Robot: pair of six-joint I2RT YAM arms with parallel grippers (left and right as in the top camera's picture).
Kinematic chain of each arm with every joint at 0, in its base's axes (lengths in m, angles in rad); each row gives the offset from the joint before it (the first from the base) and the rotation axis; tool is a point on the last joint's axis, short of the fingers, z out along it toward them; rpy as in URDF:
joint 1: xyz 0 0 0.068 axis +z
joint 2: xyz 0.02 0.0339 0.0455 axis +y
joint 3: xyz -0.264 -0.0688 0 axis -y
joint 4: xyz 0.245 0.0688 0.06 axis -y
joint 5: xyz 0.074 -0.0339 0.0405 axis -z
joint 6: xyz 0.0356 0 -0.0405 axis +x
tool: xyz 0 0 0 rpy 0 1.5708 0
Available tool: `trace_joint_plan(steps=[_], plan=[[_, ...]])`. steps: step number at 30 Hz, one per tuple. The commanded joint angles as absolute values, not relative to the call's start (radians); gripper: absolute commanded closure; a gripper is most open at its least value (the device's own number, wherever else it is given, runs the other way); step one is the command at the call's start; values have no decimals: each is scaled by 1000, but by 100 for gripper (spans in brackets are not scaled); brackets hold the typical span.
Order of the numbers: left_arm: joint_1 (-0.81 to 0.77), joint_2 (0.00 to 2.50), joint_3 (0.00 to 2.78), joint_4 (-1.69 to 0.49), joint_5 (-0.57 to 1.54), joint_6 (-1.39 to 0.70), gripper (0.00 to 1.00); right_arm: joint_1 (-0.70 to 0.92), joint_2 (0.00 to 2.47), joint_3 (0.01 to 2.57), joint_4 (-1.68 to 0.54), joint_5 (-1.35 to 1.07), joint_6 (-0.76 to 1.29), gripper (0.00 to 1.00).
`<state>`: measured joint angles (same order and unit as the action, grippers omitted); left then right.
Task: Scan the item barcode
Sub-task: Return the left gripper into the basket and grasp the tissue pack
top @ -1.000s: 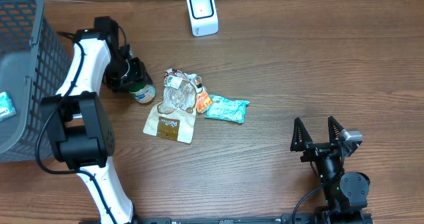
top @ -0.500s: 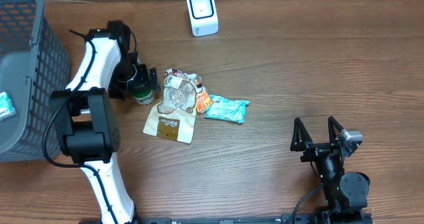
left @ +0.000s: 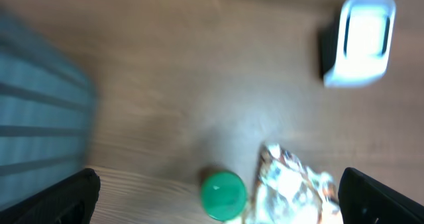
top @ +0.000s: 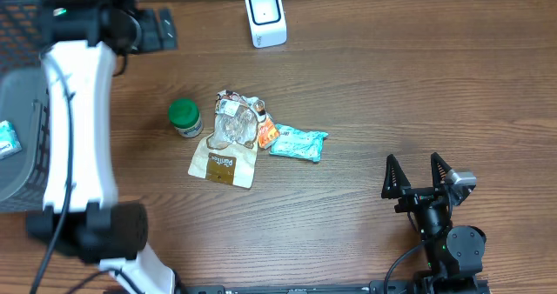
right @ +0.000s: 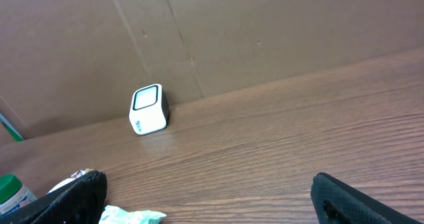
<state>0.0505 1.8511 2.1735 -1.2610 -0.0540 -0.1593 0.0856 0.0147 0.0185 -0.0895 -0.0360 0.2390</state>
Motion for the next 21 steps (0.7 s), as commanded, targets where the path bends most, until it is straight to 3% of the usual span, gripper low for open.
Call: trace_joint_plan(steps=[1, 9, 17, 21], plan=[[108, 1769, 2214, -1267, -261, -216, 0, 90, 3, 8, -83, -24, 238, 0], [388, 1712, 2205, -1268, -347, -270, 0, 90, 3, 8, -83, -24, 238, 0], [617, 1778, 2080, -1228, -350, -168, 15, 89, 3, 8, -83, -23, 238, 0], [673, 1825, 2014, -1201, -347, -122, 29, 90, 3, 8, -83, -23, 238, 0]])
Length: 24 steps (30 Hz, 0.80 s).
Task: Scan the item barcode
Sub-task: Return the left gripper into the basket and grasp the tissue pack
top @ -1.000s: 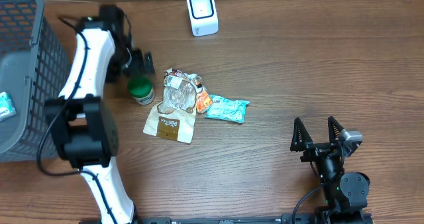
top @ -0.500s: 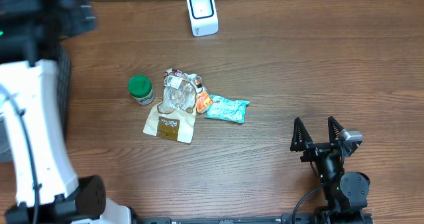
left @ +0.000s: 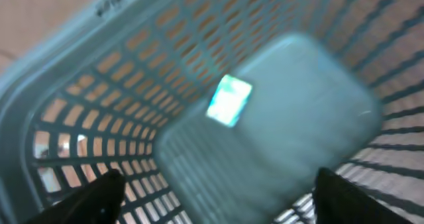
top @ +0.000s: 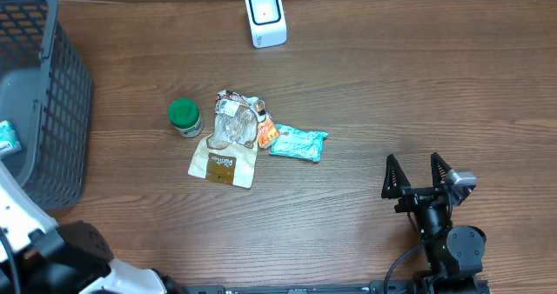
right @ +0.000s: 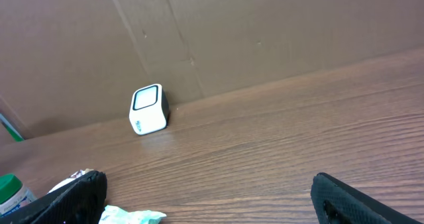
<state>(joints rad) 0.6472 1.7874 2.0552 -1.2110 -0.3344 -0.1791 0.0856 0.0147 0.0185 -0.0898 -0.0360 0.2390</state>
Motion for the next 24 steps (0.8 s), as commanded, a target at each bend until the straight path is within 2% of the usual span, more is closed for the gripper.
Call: trace_joint_plan(steps=[1, 5, 19, 24], plan=[[681, 1837, 1998, -1195, -347, -111, 32, 90, 3, 8, -83, -23, 238, 0], [693, 1904, 1932, -1150, -347, -64, 37, 89, 3, 8, -83, -23, 238, 0], [693, 2172, 1896, -996, -350, 67, 32, 90, 3, 8, -83, -23, 238, 0], [696, 2223, 1895, -960, -352, 68, 35, 89, 3, 8, -83, -23, 238, 0]])
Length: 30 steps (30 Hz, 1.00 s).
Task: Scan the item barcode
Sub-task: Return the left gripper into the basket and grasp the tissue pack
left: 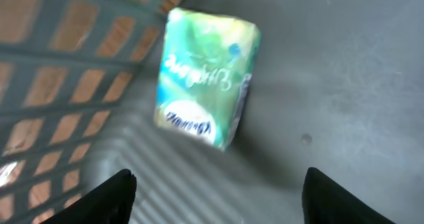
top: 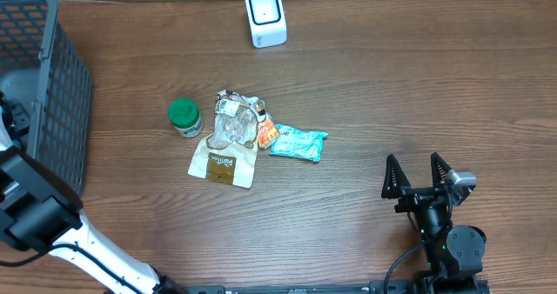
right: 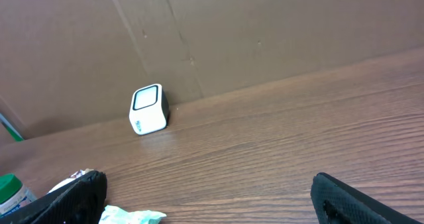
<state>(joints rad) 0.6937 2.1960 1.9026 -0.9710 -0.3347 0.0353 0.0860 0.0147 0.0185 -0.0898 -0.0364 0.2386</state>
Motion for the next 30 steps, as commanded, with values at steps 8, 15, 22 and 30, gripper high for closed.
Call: trace_joint_plan(steps=[8, 15, 22, 30], plan=[[702, 2288, 1895, -919, -377, 68, 37, 89, 3, 8, -83, -23, 238, 0], [702, 2321, 1895, -871, -377, 68, 56, 89, 3, 8, -83, -23, 238, 0], [702, 2323, 1895, -854, -377, 68, 96, 89, 3, 8, -83, -23, 238, 0], [696, 2291, 1901, -946, -377, 19, 96, 90, 3, 8, -83, -23, 238, 0]])
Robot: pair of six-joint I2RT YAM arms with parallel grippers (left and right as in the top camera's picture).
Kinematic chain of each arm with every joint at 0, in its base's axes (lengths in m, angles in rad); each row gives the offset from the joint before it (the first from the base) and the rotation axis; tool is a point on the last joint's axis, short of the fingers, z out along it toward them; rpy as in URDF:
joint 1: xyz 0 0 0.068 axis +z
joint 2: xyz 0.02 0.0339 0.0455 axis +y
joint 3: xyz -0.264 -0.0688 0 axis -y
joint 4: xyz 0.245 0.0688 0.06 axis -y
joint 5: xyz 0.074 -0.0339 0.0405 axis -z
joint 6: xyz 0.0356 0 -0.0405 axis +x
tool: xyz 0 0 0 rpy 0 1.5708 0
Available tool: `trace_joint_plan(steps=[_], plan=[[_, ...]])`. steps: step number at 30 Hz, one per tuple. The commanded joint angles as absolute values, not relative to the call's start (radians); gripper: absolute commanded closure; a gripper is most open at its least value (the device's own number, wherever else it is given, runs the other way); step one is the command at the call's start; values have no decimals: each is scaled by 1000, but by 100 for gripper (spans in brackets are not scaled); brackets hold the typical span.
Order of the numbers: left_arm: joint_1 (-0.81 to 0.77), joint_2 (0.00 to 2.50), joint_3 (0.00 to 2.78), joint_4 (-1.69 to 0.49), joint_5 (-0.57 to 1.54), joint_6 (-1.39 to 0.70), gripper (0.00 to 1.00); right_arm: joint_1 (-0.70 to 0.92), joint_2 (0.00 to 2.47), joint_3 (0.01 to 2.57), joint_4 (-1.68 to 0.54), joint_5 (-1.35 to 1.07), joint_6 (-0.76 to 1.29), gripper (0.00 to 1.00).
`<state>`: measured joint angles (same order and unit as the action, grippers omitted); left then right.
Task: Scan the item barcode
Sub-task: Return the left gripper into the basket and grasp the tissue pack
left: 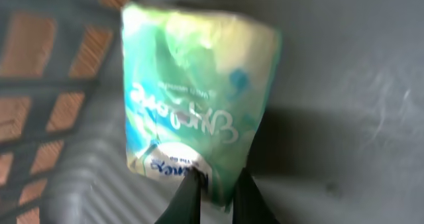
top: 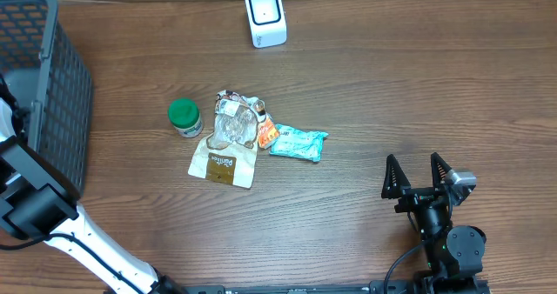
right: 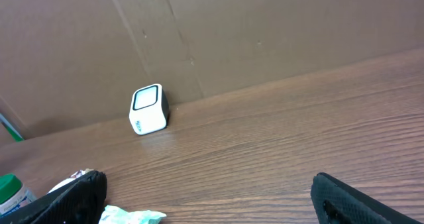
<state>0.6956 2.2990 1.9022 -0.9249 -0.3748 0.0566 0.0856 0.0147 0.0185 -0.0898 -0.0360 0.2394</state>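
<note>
A green and white packet [left: 199,111] lies on the grey floor of the basket [left: 344,71]. My left gripper [left: 218,192] is shut on the packet's lower edge, one dark finger on each side. In the overhead view that gripper is out of sight at the left edge, inside the basket [top: 61,85]. The white barcode scanner [top: 265,16] stands at the table's far edge, also in the right wrist view as the scanner [right: 148,109]. My right gripper [top: 419,174] rests open at the front right, holding nothing.
Mid-table lie a green-lidded jar [top: 184,116], a brown pouch [top: 223,163], a crinkled clear wrapper [top: 237,120] and a teal packet [top: 298,143]. A cardboard wall [right: 232,32] runs behind the scanner.
My left gripper was open above the green packet in the basket. Now it is lower and shut on the packet's edge. The right arm has not moved.
My left gripper was open over the table near the jar and scanner. Then it looked down into the basket from above, then hung open close over the green packet. Now it is shut on that packet. The right gripper stayed open throughout.
</note>
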Motion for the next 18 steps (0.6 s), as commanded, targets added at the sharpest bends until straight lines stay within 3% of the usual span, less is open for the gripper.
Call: trace_joint_plan(steps=[1, 11, 14, 16, 18], plan=[[694, 2273, 1901, -952, -377, 10, 96, 89, 3, 8, -83, -23, 238, 0], [672, 2025, 1901, -963, -355, 5, 95, 90, 3, 8, -83, -23, 238, 0], [682, 2006, 1901, -948, -360, 13, 38, 89, 3, 8, -83, -23, 238, 0], [690, 2009, 1901, -945, -348, 12, 23, 89, 3, 8, -83, -23, 238, 0], [702, 2022, 1901, -940, -299, 23, 16, 89, 3, 8, -83, -23, 238, 0]])
